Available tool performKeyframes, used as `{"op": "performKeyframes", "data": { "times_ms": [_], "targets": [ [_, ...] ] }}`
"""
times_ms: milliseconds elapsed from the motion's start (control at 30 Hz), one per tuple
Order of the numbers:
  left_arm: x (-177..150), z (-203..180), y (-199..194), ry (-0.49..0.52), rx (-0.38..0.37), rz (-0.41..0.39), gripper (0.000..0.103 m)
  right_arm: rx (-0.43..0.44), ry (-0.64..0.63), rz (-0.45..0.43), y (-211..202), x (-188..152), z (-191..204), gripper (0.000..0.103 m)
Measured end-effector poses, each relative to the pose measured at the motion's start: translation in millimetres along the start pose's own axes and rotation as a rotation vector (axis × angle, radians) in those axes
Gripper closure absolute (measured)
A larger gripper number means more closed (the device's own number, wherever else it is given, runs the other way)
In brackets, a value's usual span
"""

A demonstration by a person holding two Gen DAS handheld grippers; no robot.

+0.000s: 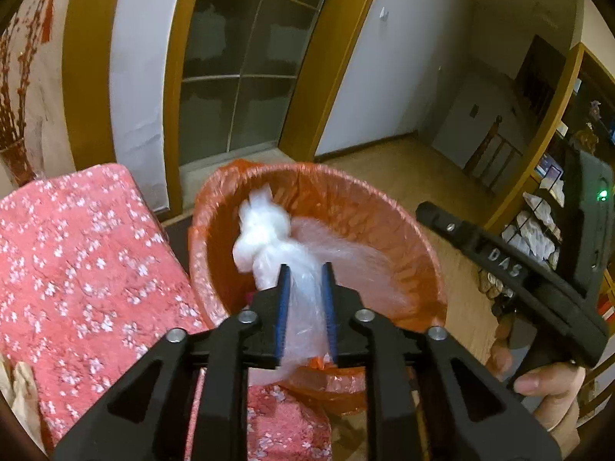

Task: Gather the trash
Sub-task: 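Carry both items over the orange wastebasket and open both grippers, then grasp the beige bag with the right gripper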

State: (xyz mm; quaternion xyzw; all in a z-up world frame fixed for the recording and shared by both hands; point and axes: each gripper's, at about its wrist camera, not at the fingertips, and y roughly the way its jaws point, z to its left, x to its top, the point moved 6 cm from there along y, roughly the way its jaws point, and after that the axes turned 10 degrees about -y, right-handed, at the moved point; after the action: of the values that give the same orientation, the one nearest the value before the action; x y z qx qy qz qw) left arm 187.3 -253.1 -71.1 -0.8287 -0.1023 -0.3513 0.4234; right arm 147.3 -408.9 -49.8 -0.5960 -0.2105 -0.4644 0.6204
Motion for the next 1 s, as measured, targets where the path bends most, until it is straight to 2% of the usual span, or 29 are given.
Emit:
{"op": "performKeyframes", "data": {
  "times_ms": [100,167,233,300,400,500,633,800,1000],
  "targets": [
    [-6.1,0.2,2.5,0.006,0.013,0.007,0.068,-0.017,0.002,0.002,-0.4,0.8,0.0,0.070],
    [-8.0,0.8,-0.7,0.002,0.022,0.005,0.066,-0.033,-0.002,0.000,-1.4,-1.2,-2.2,0.067],
    [-9.2,5.3,-7.6,-0.005,0.039,-0.005,0.060,-0.047,-0.010,-0.004,-2.8,-3.2,-1.1,0.059],
    [-9.4,10.6,-17.5,-0.013,0.061,-0.027,0.049,-0.059,-0.025,-0.013,-4.1,-4.2,1.5,0.051],
    [-11.3,23.9,-36.8,-0.013,0.116,-0.077,0.042,-0.069,-0.067,-0.033,-8.0,-5.7,14.2,0.039],
    [-15.7,39.9,-60.6,-0.006,0.182,-0.129,0.037,-0.046,-0.110,-0.040,-9.7,-6.4,33.4,0.035],
    [-21.7,68.2,-98.9,-0.025,0.279,-0.202,0.034,0.037,-0.174,-0.029,-8.6,-10.7,75.8,0.035],
    [-30.8,110.4,-153.9,-0.074,0.406,-0.296,0.032,0.192,-0.257,0.003,-10.8,-26.9,145.0,0.035],
    [-49.1,173.1,-224.8,-0.198,0.571,-0.392,0.031,0.395,-0.387,0.082,-17.2,-62.2,241.2,0.037]
  ]
}}
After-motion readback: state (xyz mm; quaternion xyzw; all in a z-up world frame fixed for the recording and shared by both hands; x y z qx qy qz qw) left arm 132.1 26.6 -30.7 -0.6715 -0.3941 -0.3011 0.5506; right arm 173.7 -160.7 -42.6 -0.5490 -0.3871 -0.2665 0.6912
